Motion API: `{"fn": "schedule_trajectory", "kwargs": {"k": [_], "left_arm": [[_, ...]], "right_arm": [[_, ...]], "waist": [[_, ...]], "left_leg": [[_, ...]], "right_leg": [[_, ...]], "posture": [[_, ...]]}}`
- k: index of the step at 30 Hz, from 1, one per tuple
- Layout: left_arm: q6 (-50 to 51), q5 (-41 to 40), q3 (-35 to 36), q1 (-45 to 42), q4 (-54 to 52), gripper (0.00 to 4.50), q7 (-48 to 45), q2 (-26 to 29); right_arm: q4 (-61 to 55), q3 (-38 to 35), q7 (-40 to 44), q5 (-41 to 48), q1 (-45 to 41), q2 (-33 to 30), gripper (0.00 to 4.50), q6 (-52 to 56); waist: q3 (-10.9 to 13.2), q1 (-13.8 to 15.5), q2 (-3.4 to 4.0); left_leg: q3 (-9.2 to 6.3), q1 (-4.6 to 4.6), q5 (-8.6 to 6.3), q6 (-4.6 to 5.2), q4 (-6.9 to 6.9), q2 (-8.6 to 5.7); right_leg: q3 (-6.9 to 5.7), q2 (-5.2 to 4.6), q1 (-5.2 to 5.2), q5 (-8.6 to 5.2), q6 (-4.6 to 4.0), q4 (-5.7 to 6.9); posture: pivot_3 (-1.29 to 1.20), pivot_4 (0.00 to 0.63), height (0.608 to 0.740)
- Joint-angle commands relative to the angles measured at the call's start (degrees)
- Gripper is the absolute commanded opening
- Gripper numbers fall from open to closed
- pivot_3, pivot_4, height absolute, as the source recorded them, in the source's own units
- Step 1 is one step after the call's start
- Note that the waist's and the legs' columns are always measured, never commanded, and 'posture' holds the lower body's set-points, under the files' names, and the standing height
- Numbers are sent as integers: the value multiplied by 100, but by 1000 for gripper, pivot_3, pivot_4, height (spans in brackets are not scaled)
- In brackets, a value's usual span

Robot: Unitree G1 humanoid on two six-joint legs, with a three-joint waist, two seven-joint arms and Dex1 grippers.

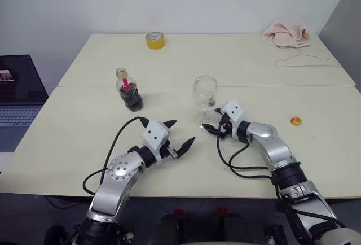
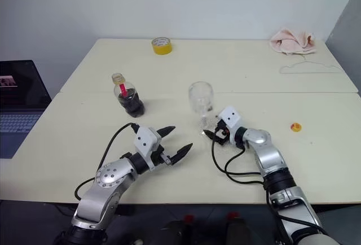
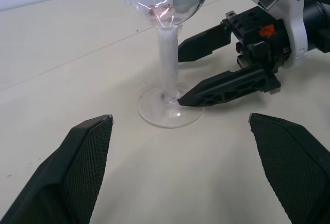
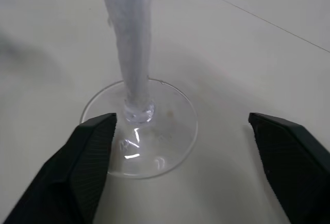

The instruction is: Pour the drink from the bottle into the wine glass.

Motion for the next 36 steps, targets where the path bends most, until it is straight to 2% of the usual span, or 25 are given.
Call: {"fn": "schedule_trajectory", "kwargs": {"k": [1,6,9,12,16,19,25,36], "left_arm": [[-95,-102,194,-92,-9,4500,-10,29],[112,-762,797,-8,-91,4500,238,-310],[190,-838,971,211,-247,4500,288,-250],[198,-1010,1398,517,-441,4500,438,-205],[196,-1203,1840,767,-621,4500,467,-67],[172,-1217,2072,780,-657,4500,591,3],[65,-1044,2376,512,-341,4500,773,211],[37,-953,2501,-51,229,4500,1256,226]], "right_arm": [[-531,-222,349,245,254,-321,4488,94],[-1636,-466,862,609,725,-1017,4488,289],[-2279,-592,1542,915,987,-1807,4488,864],[-2843,-1185,2333,1493,1129,-2939,4488,1413],[-3016,-2144,2631,2404,679,-3608,4488,1922],[-3198,-2419,2720,2963,285,-3733,4488,2291],[-3938,-2299,2454,3695,-253,-3583,4488,2870],[-4439,-2242,2163,4224,-417,-3480,4488,3187]], "waist": [[2,7,-1],[11,-14,-5],[11,-51,-5],[23,-42,-8],[30,-44,-15],[33,-42,-19],[37,12,-26],[50,98,-48]], "left_leg": [[0,-1,0,0,0,0],[0,-17,0,0,0,2],[0,-15,0,0,-9,8],[1,-21,-2,1,-11,4],[3,-18,-3,4,-5,11],[3,-15,-4,5,-10,12],[-3,-19,-5,8,-8,9],[-1,-20,-6,8,-3,8]], "right_leg": [[0,0,0,0,0,-2],[1,0,-12,0,0,-7],[-1,4,-13,-1,0,-7],[-2,0,-12,-1,1,-18],[-1,6,-5,-1,1,-19],[-3,6,-2,-1,0,-22],[-11,2,14,2,4,-57],[-10,2,13,8,7,-60]], "posture": [[0,150,740],[0,150,740],[0,150,740],[0,150,740],[0,150,740],[0,150,740],[0,150,740],[0,150,740]]}}
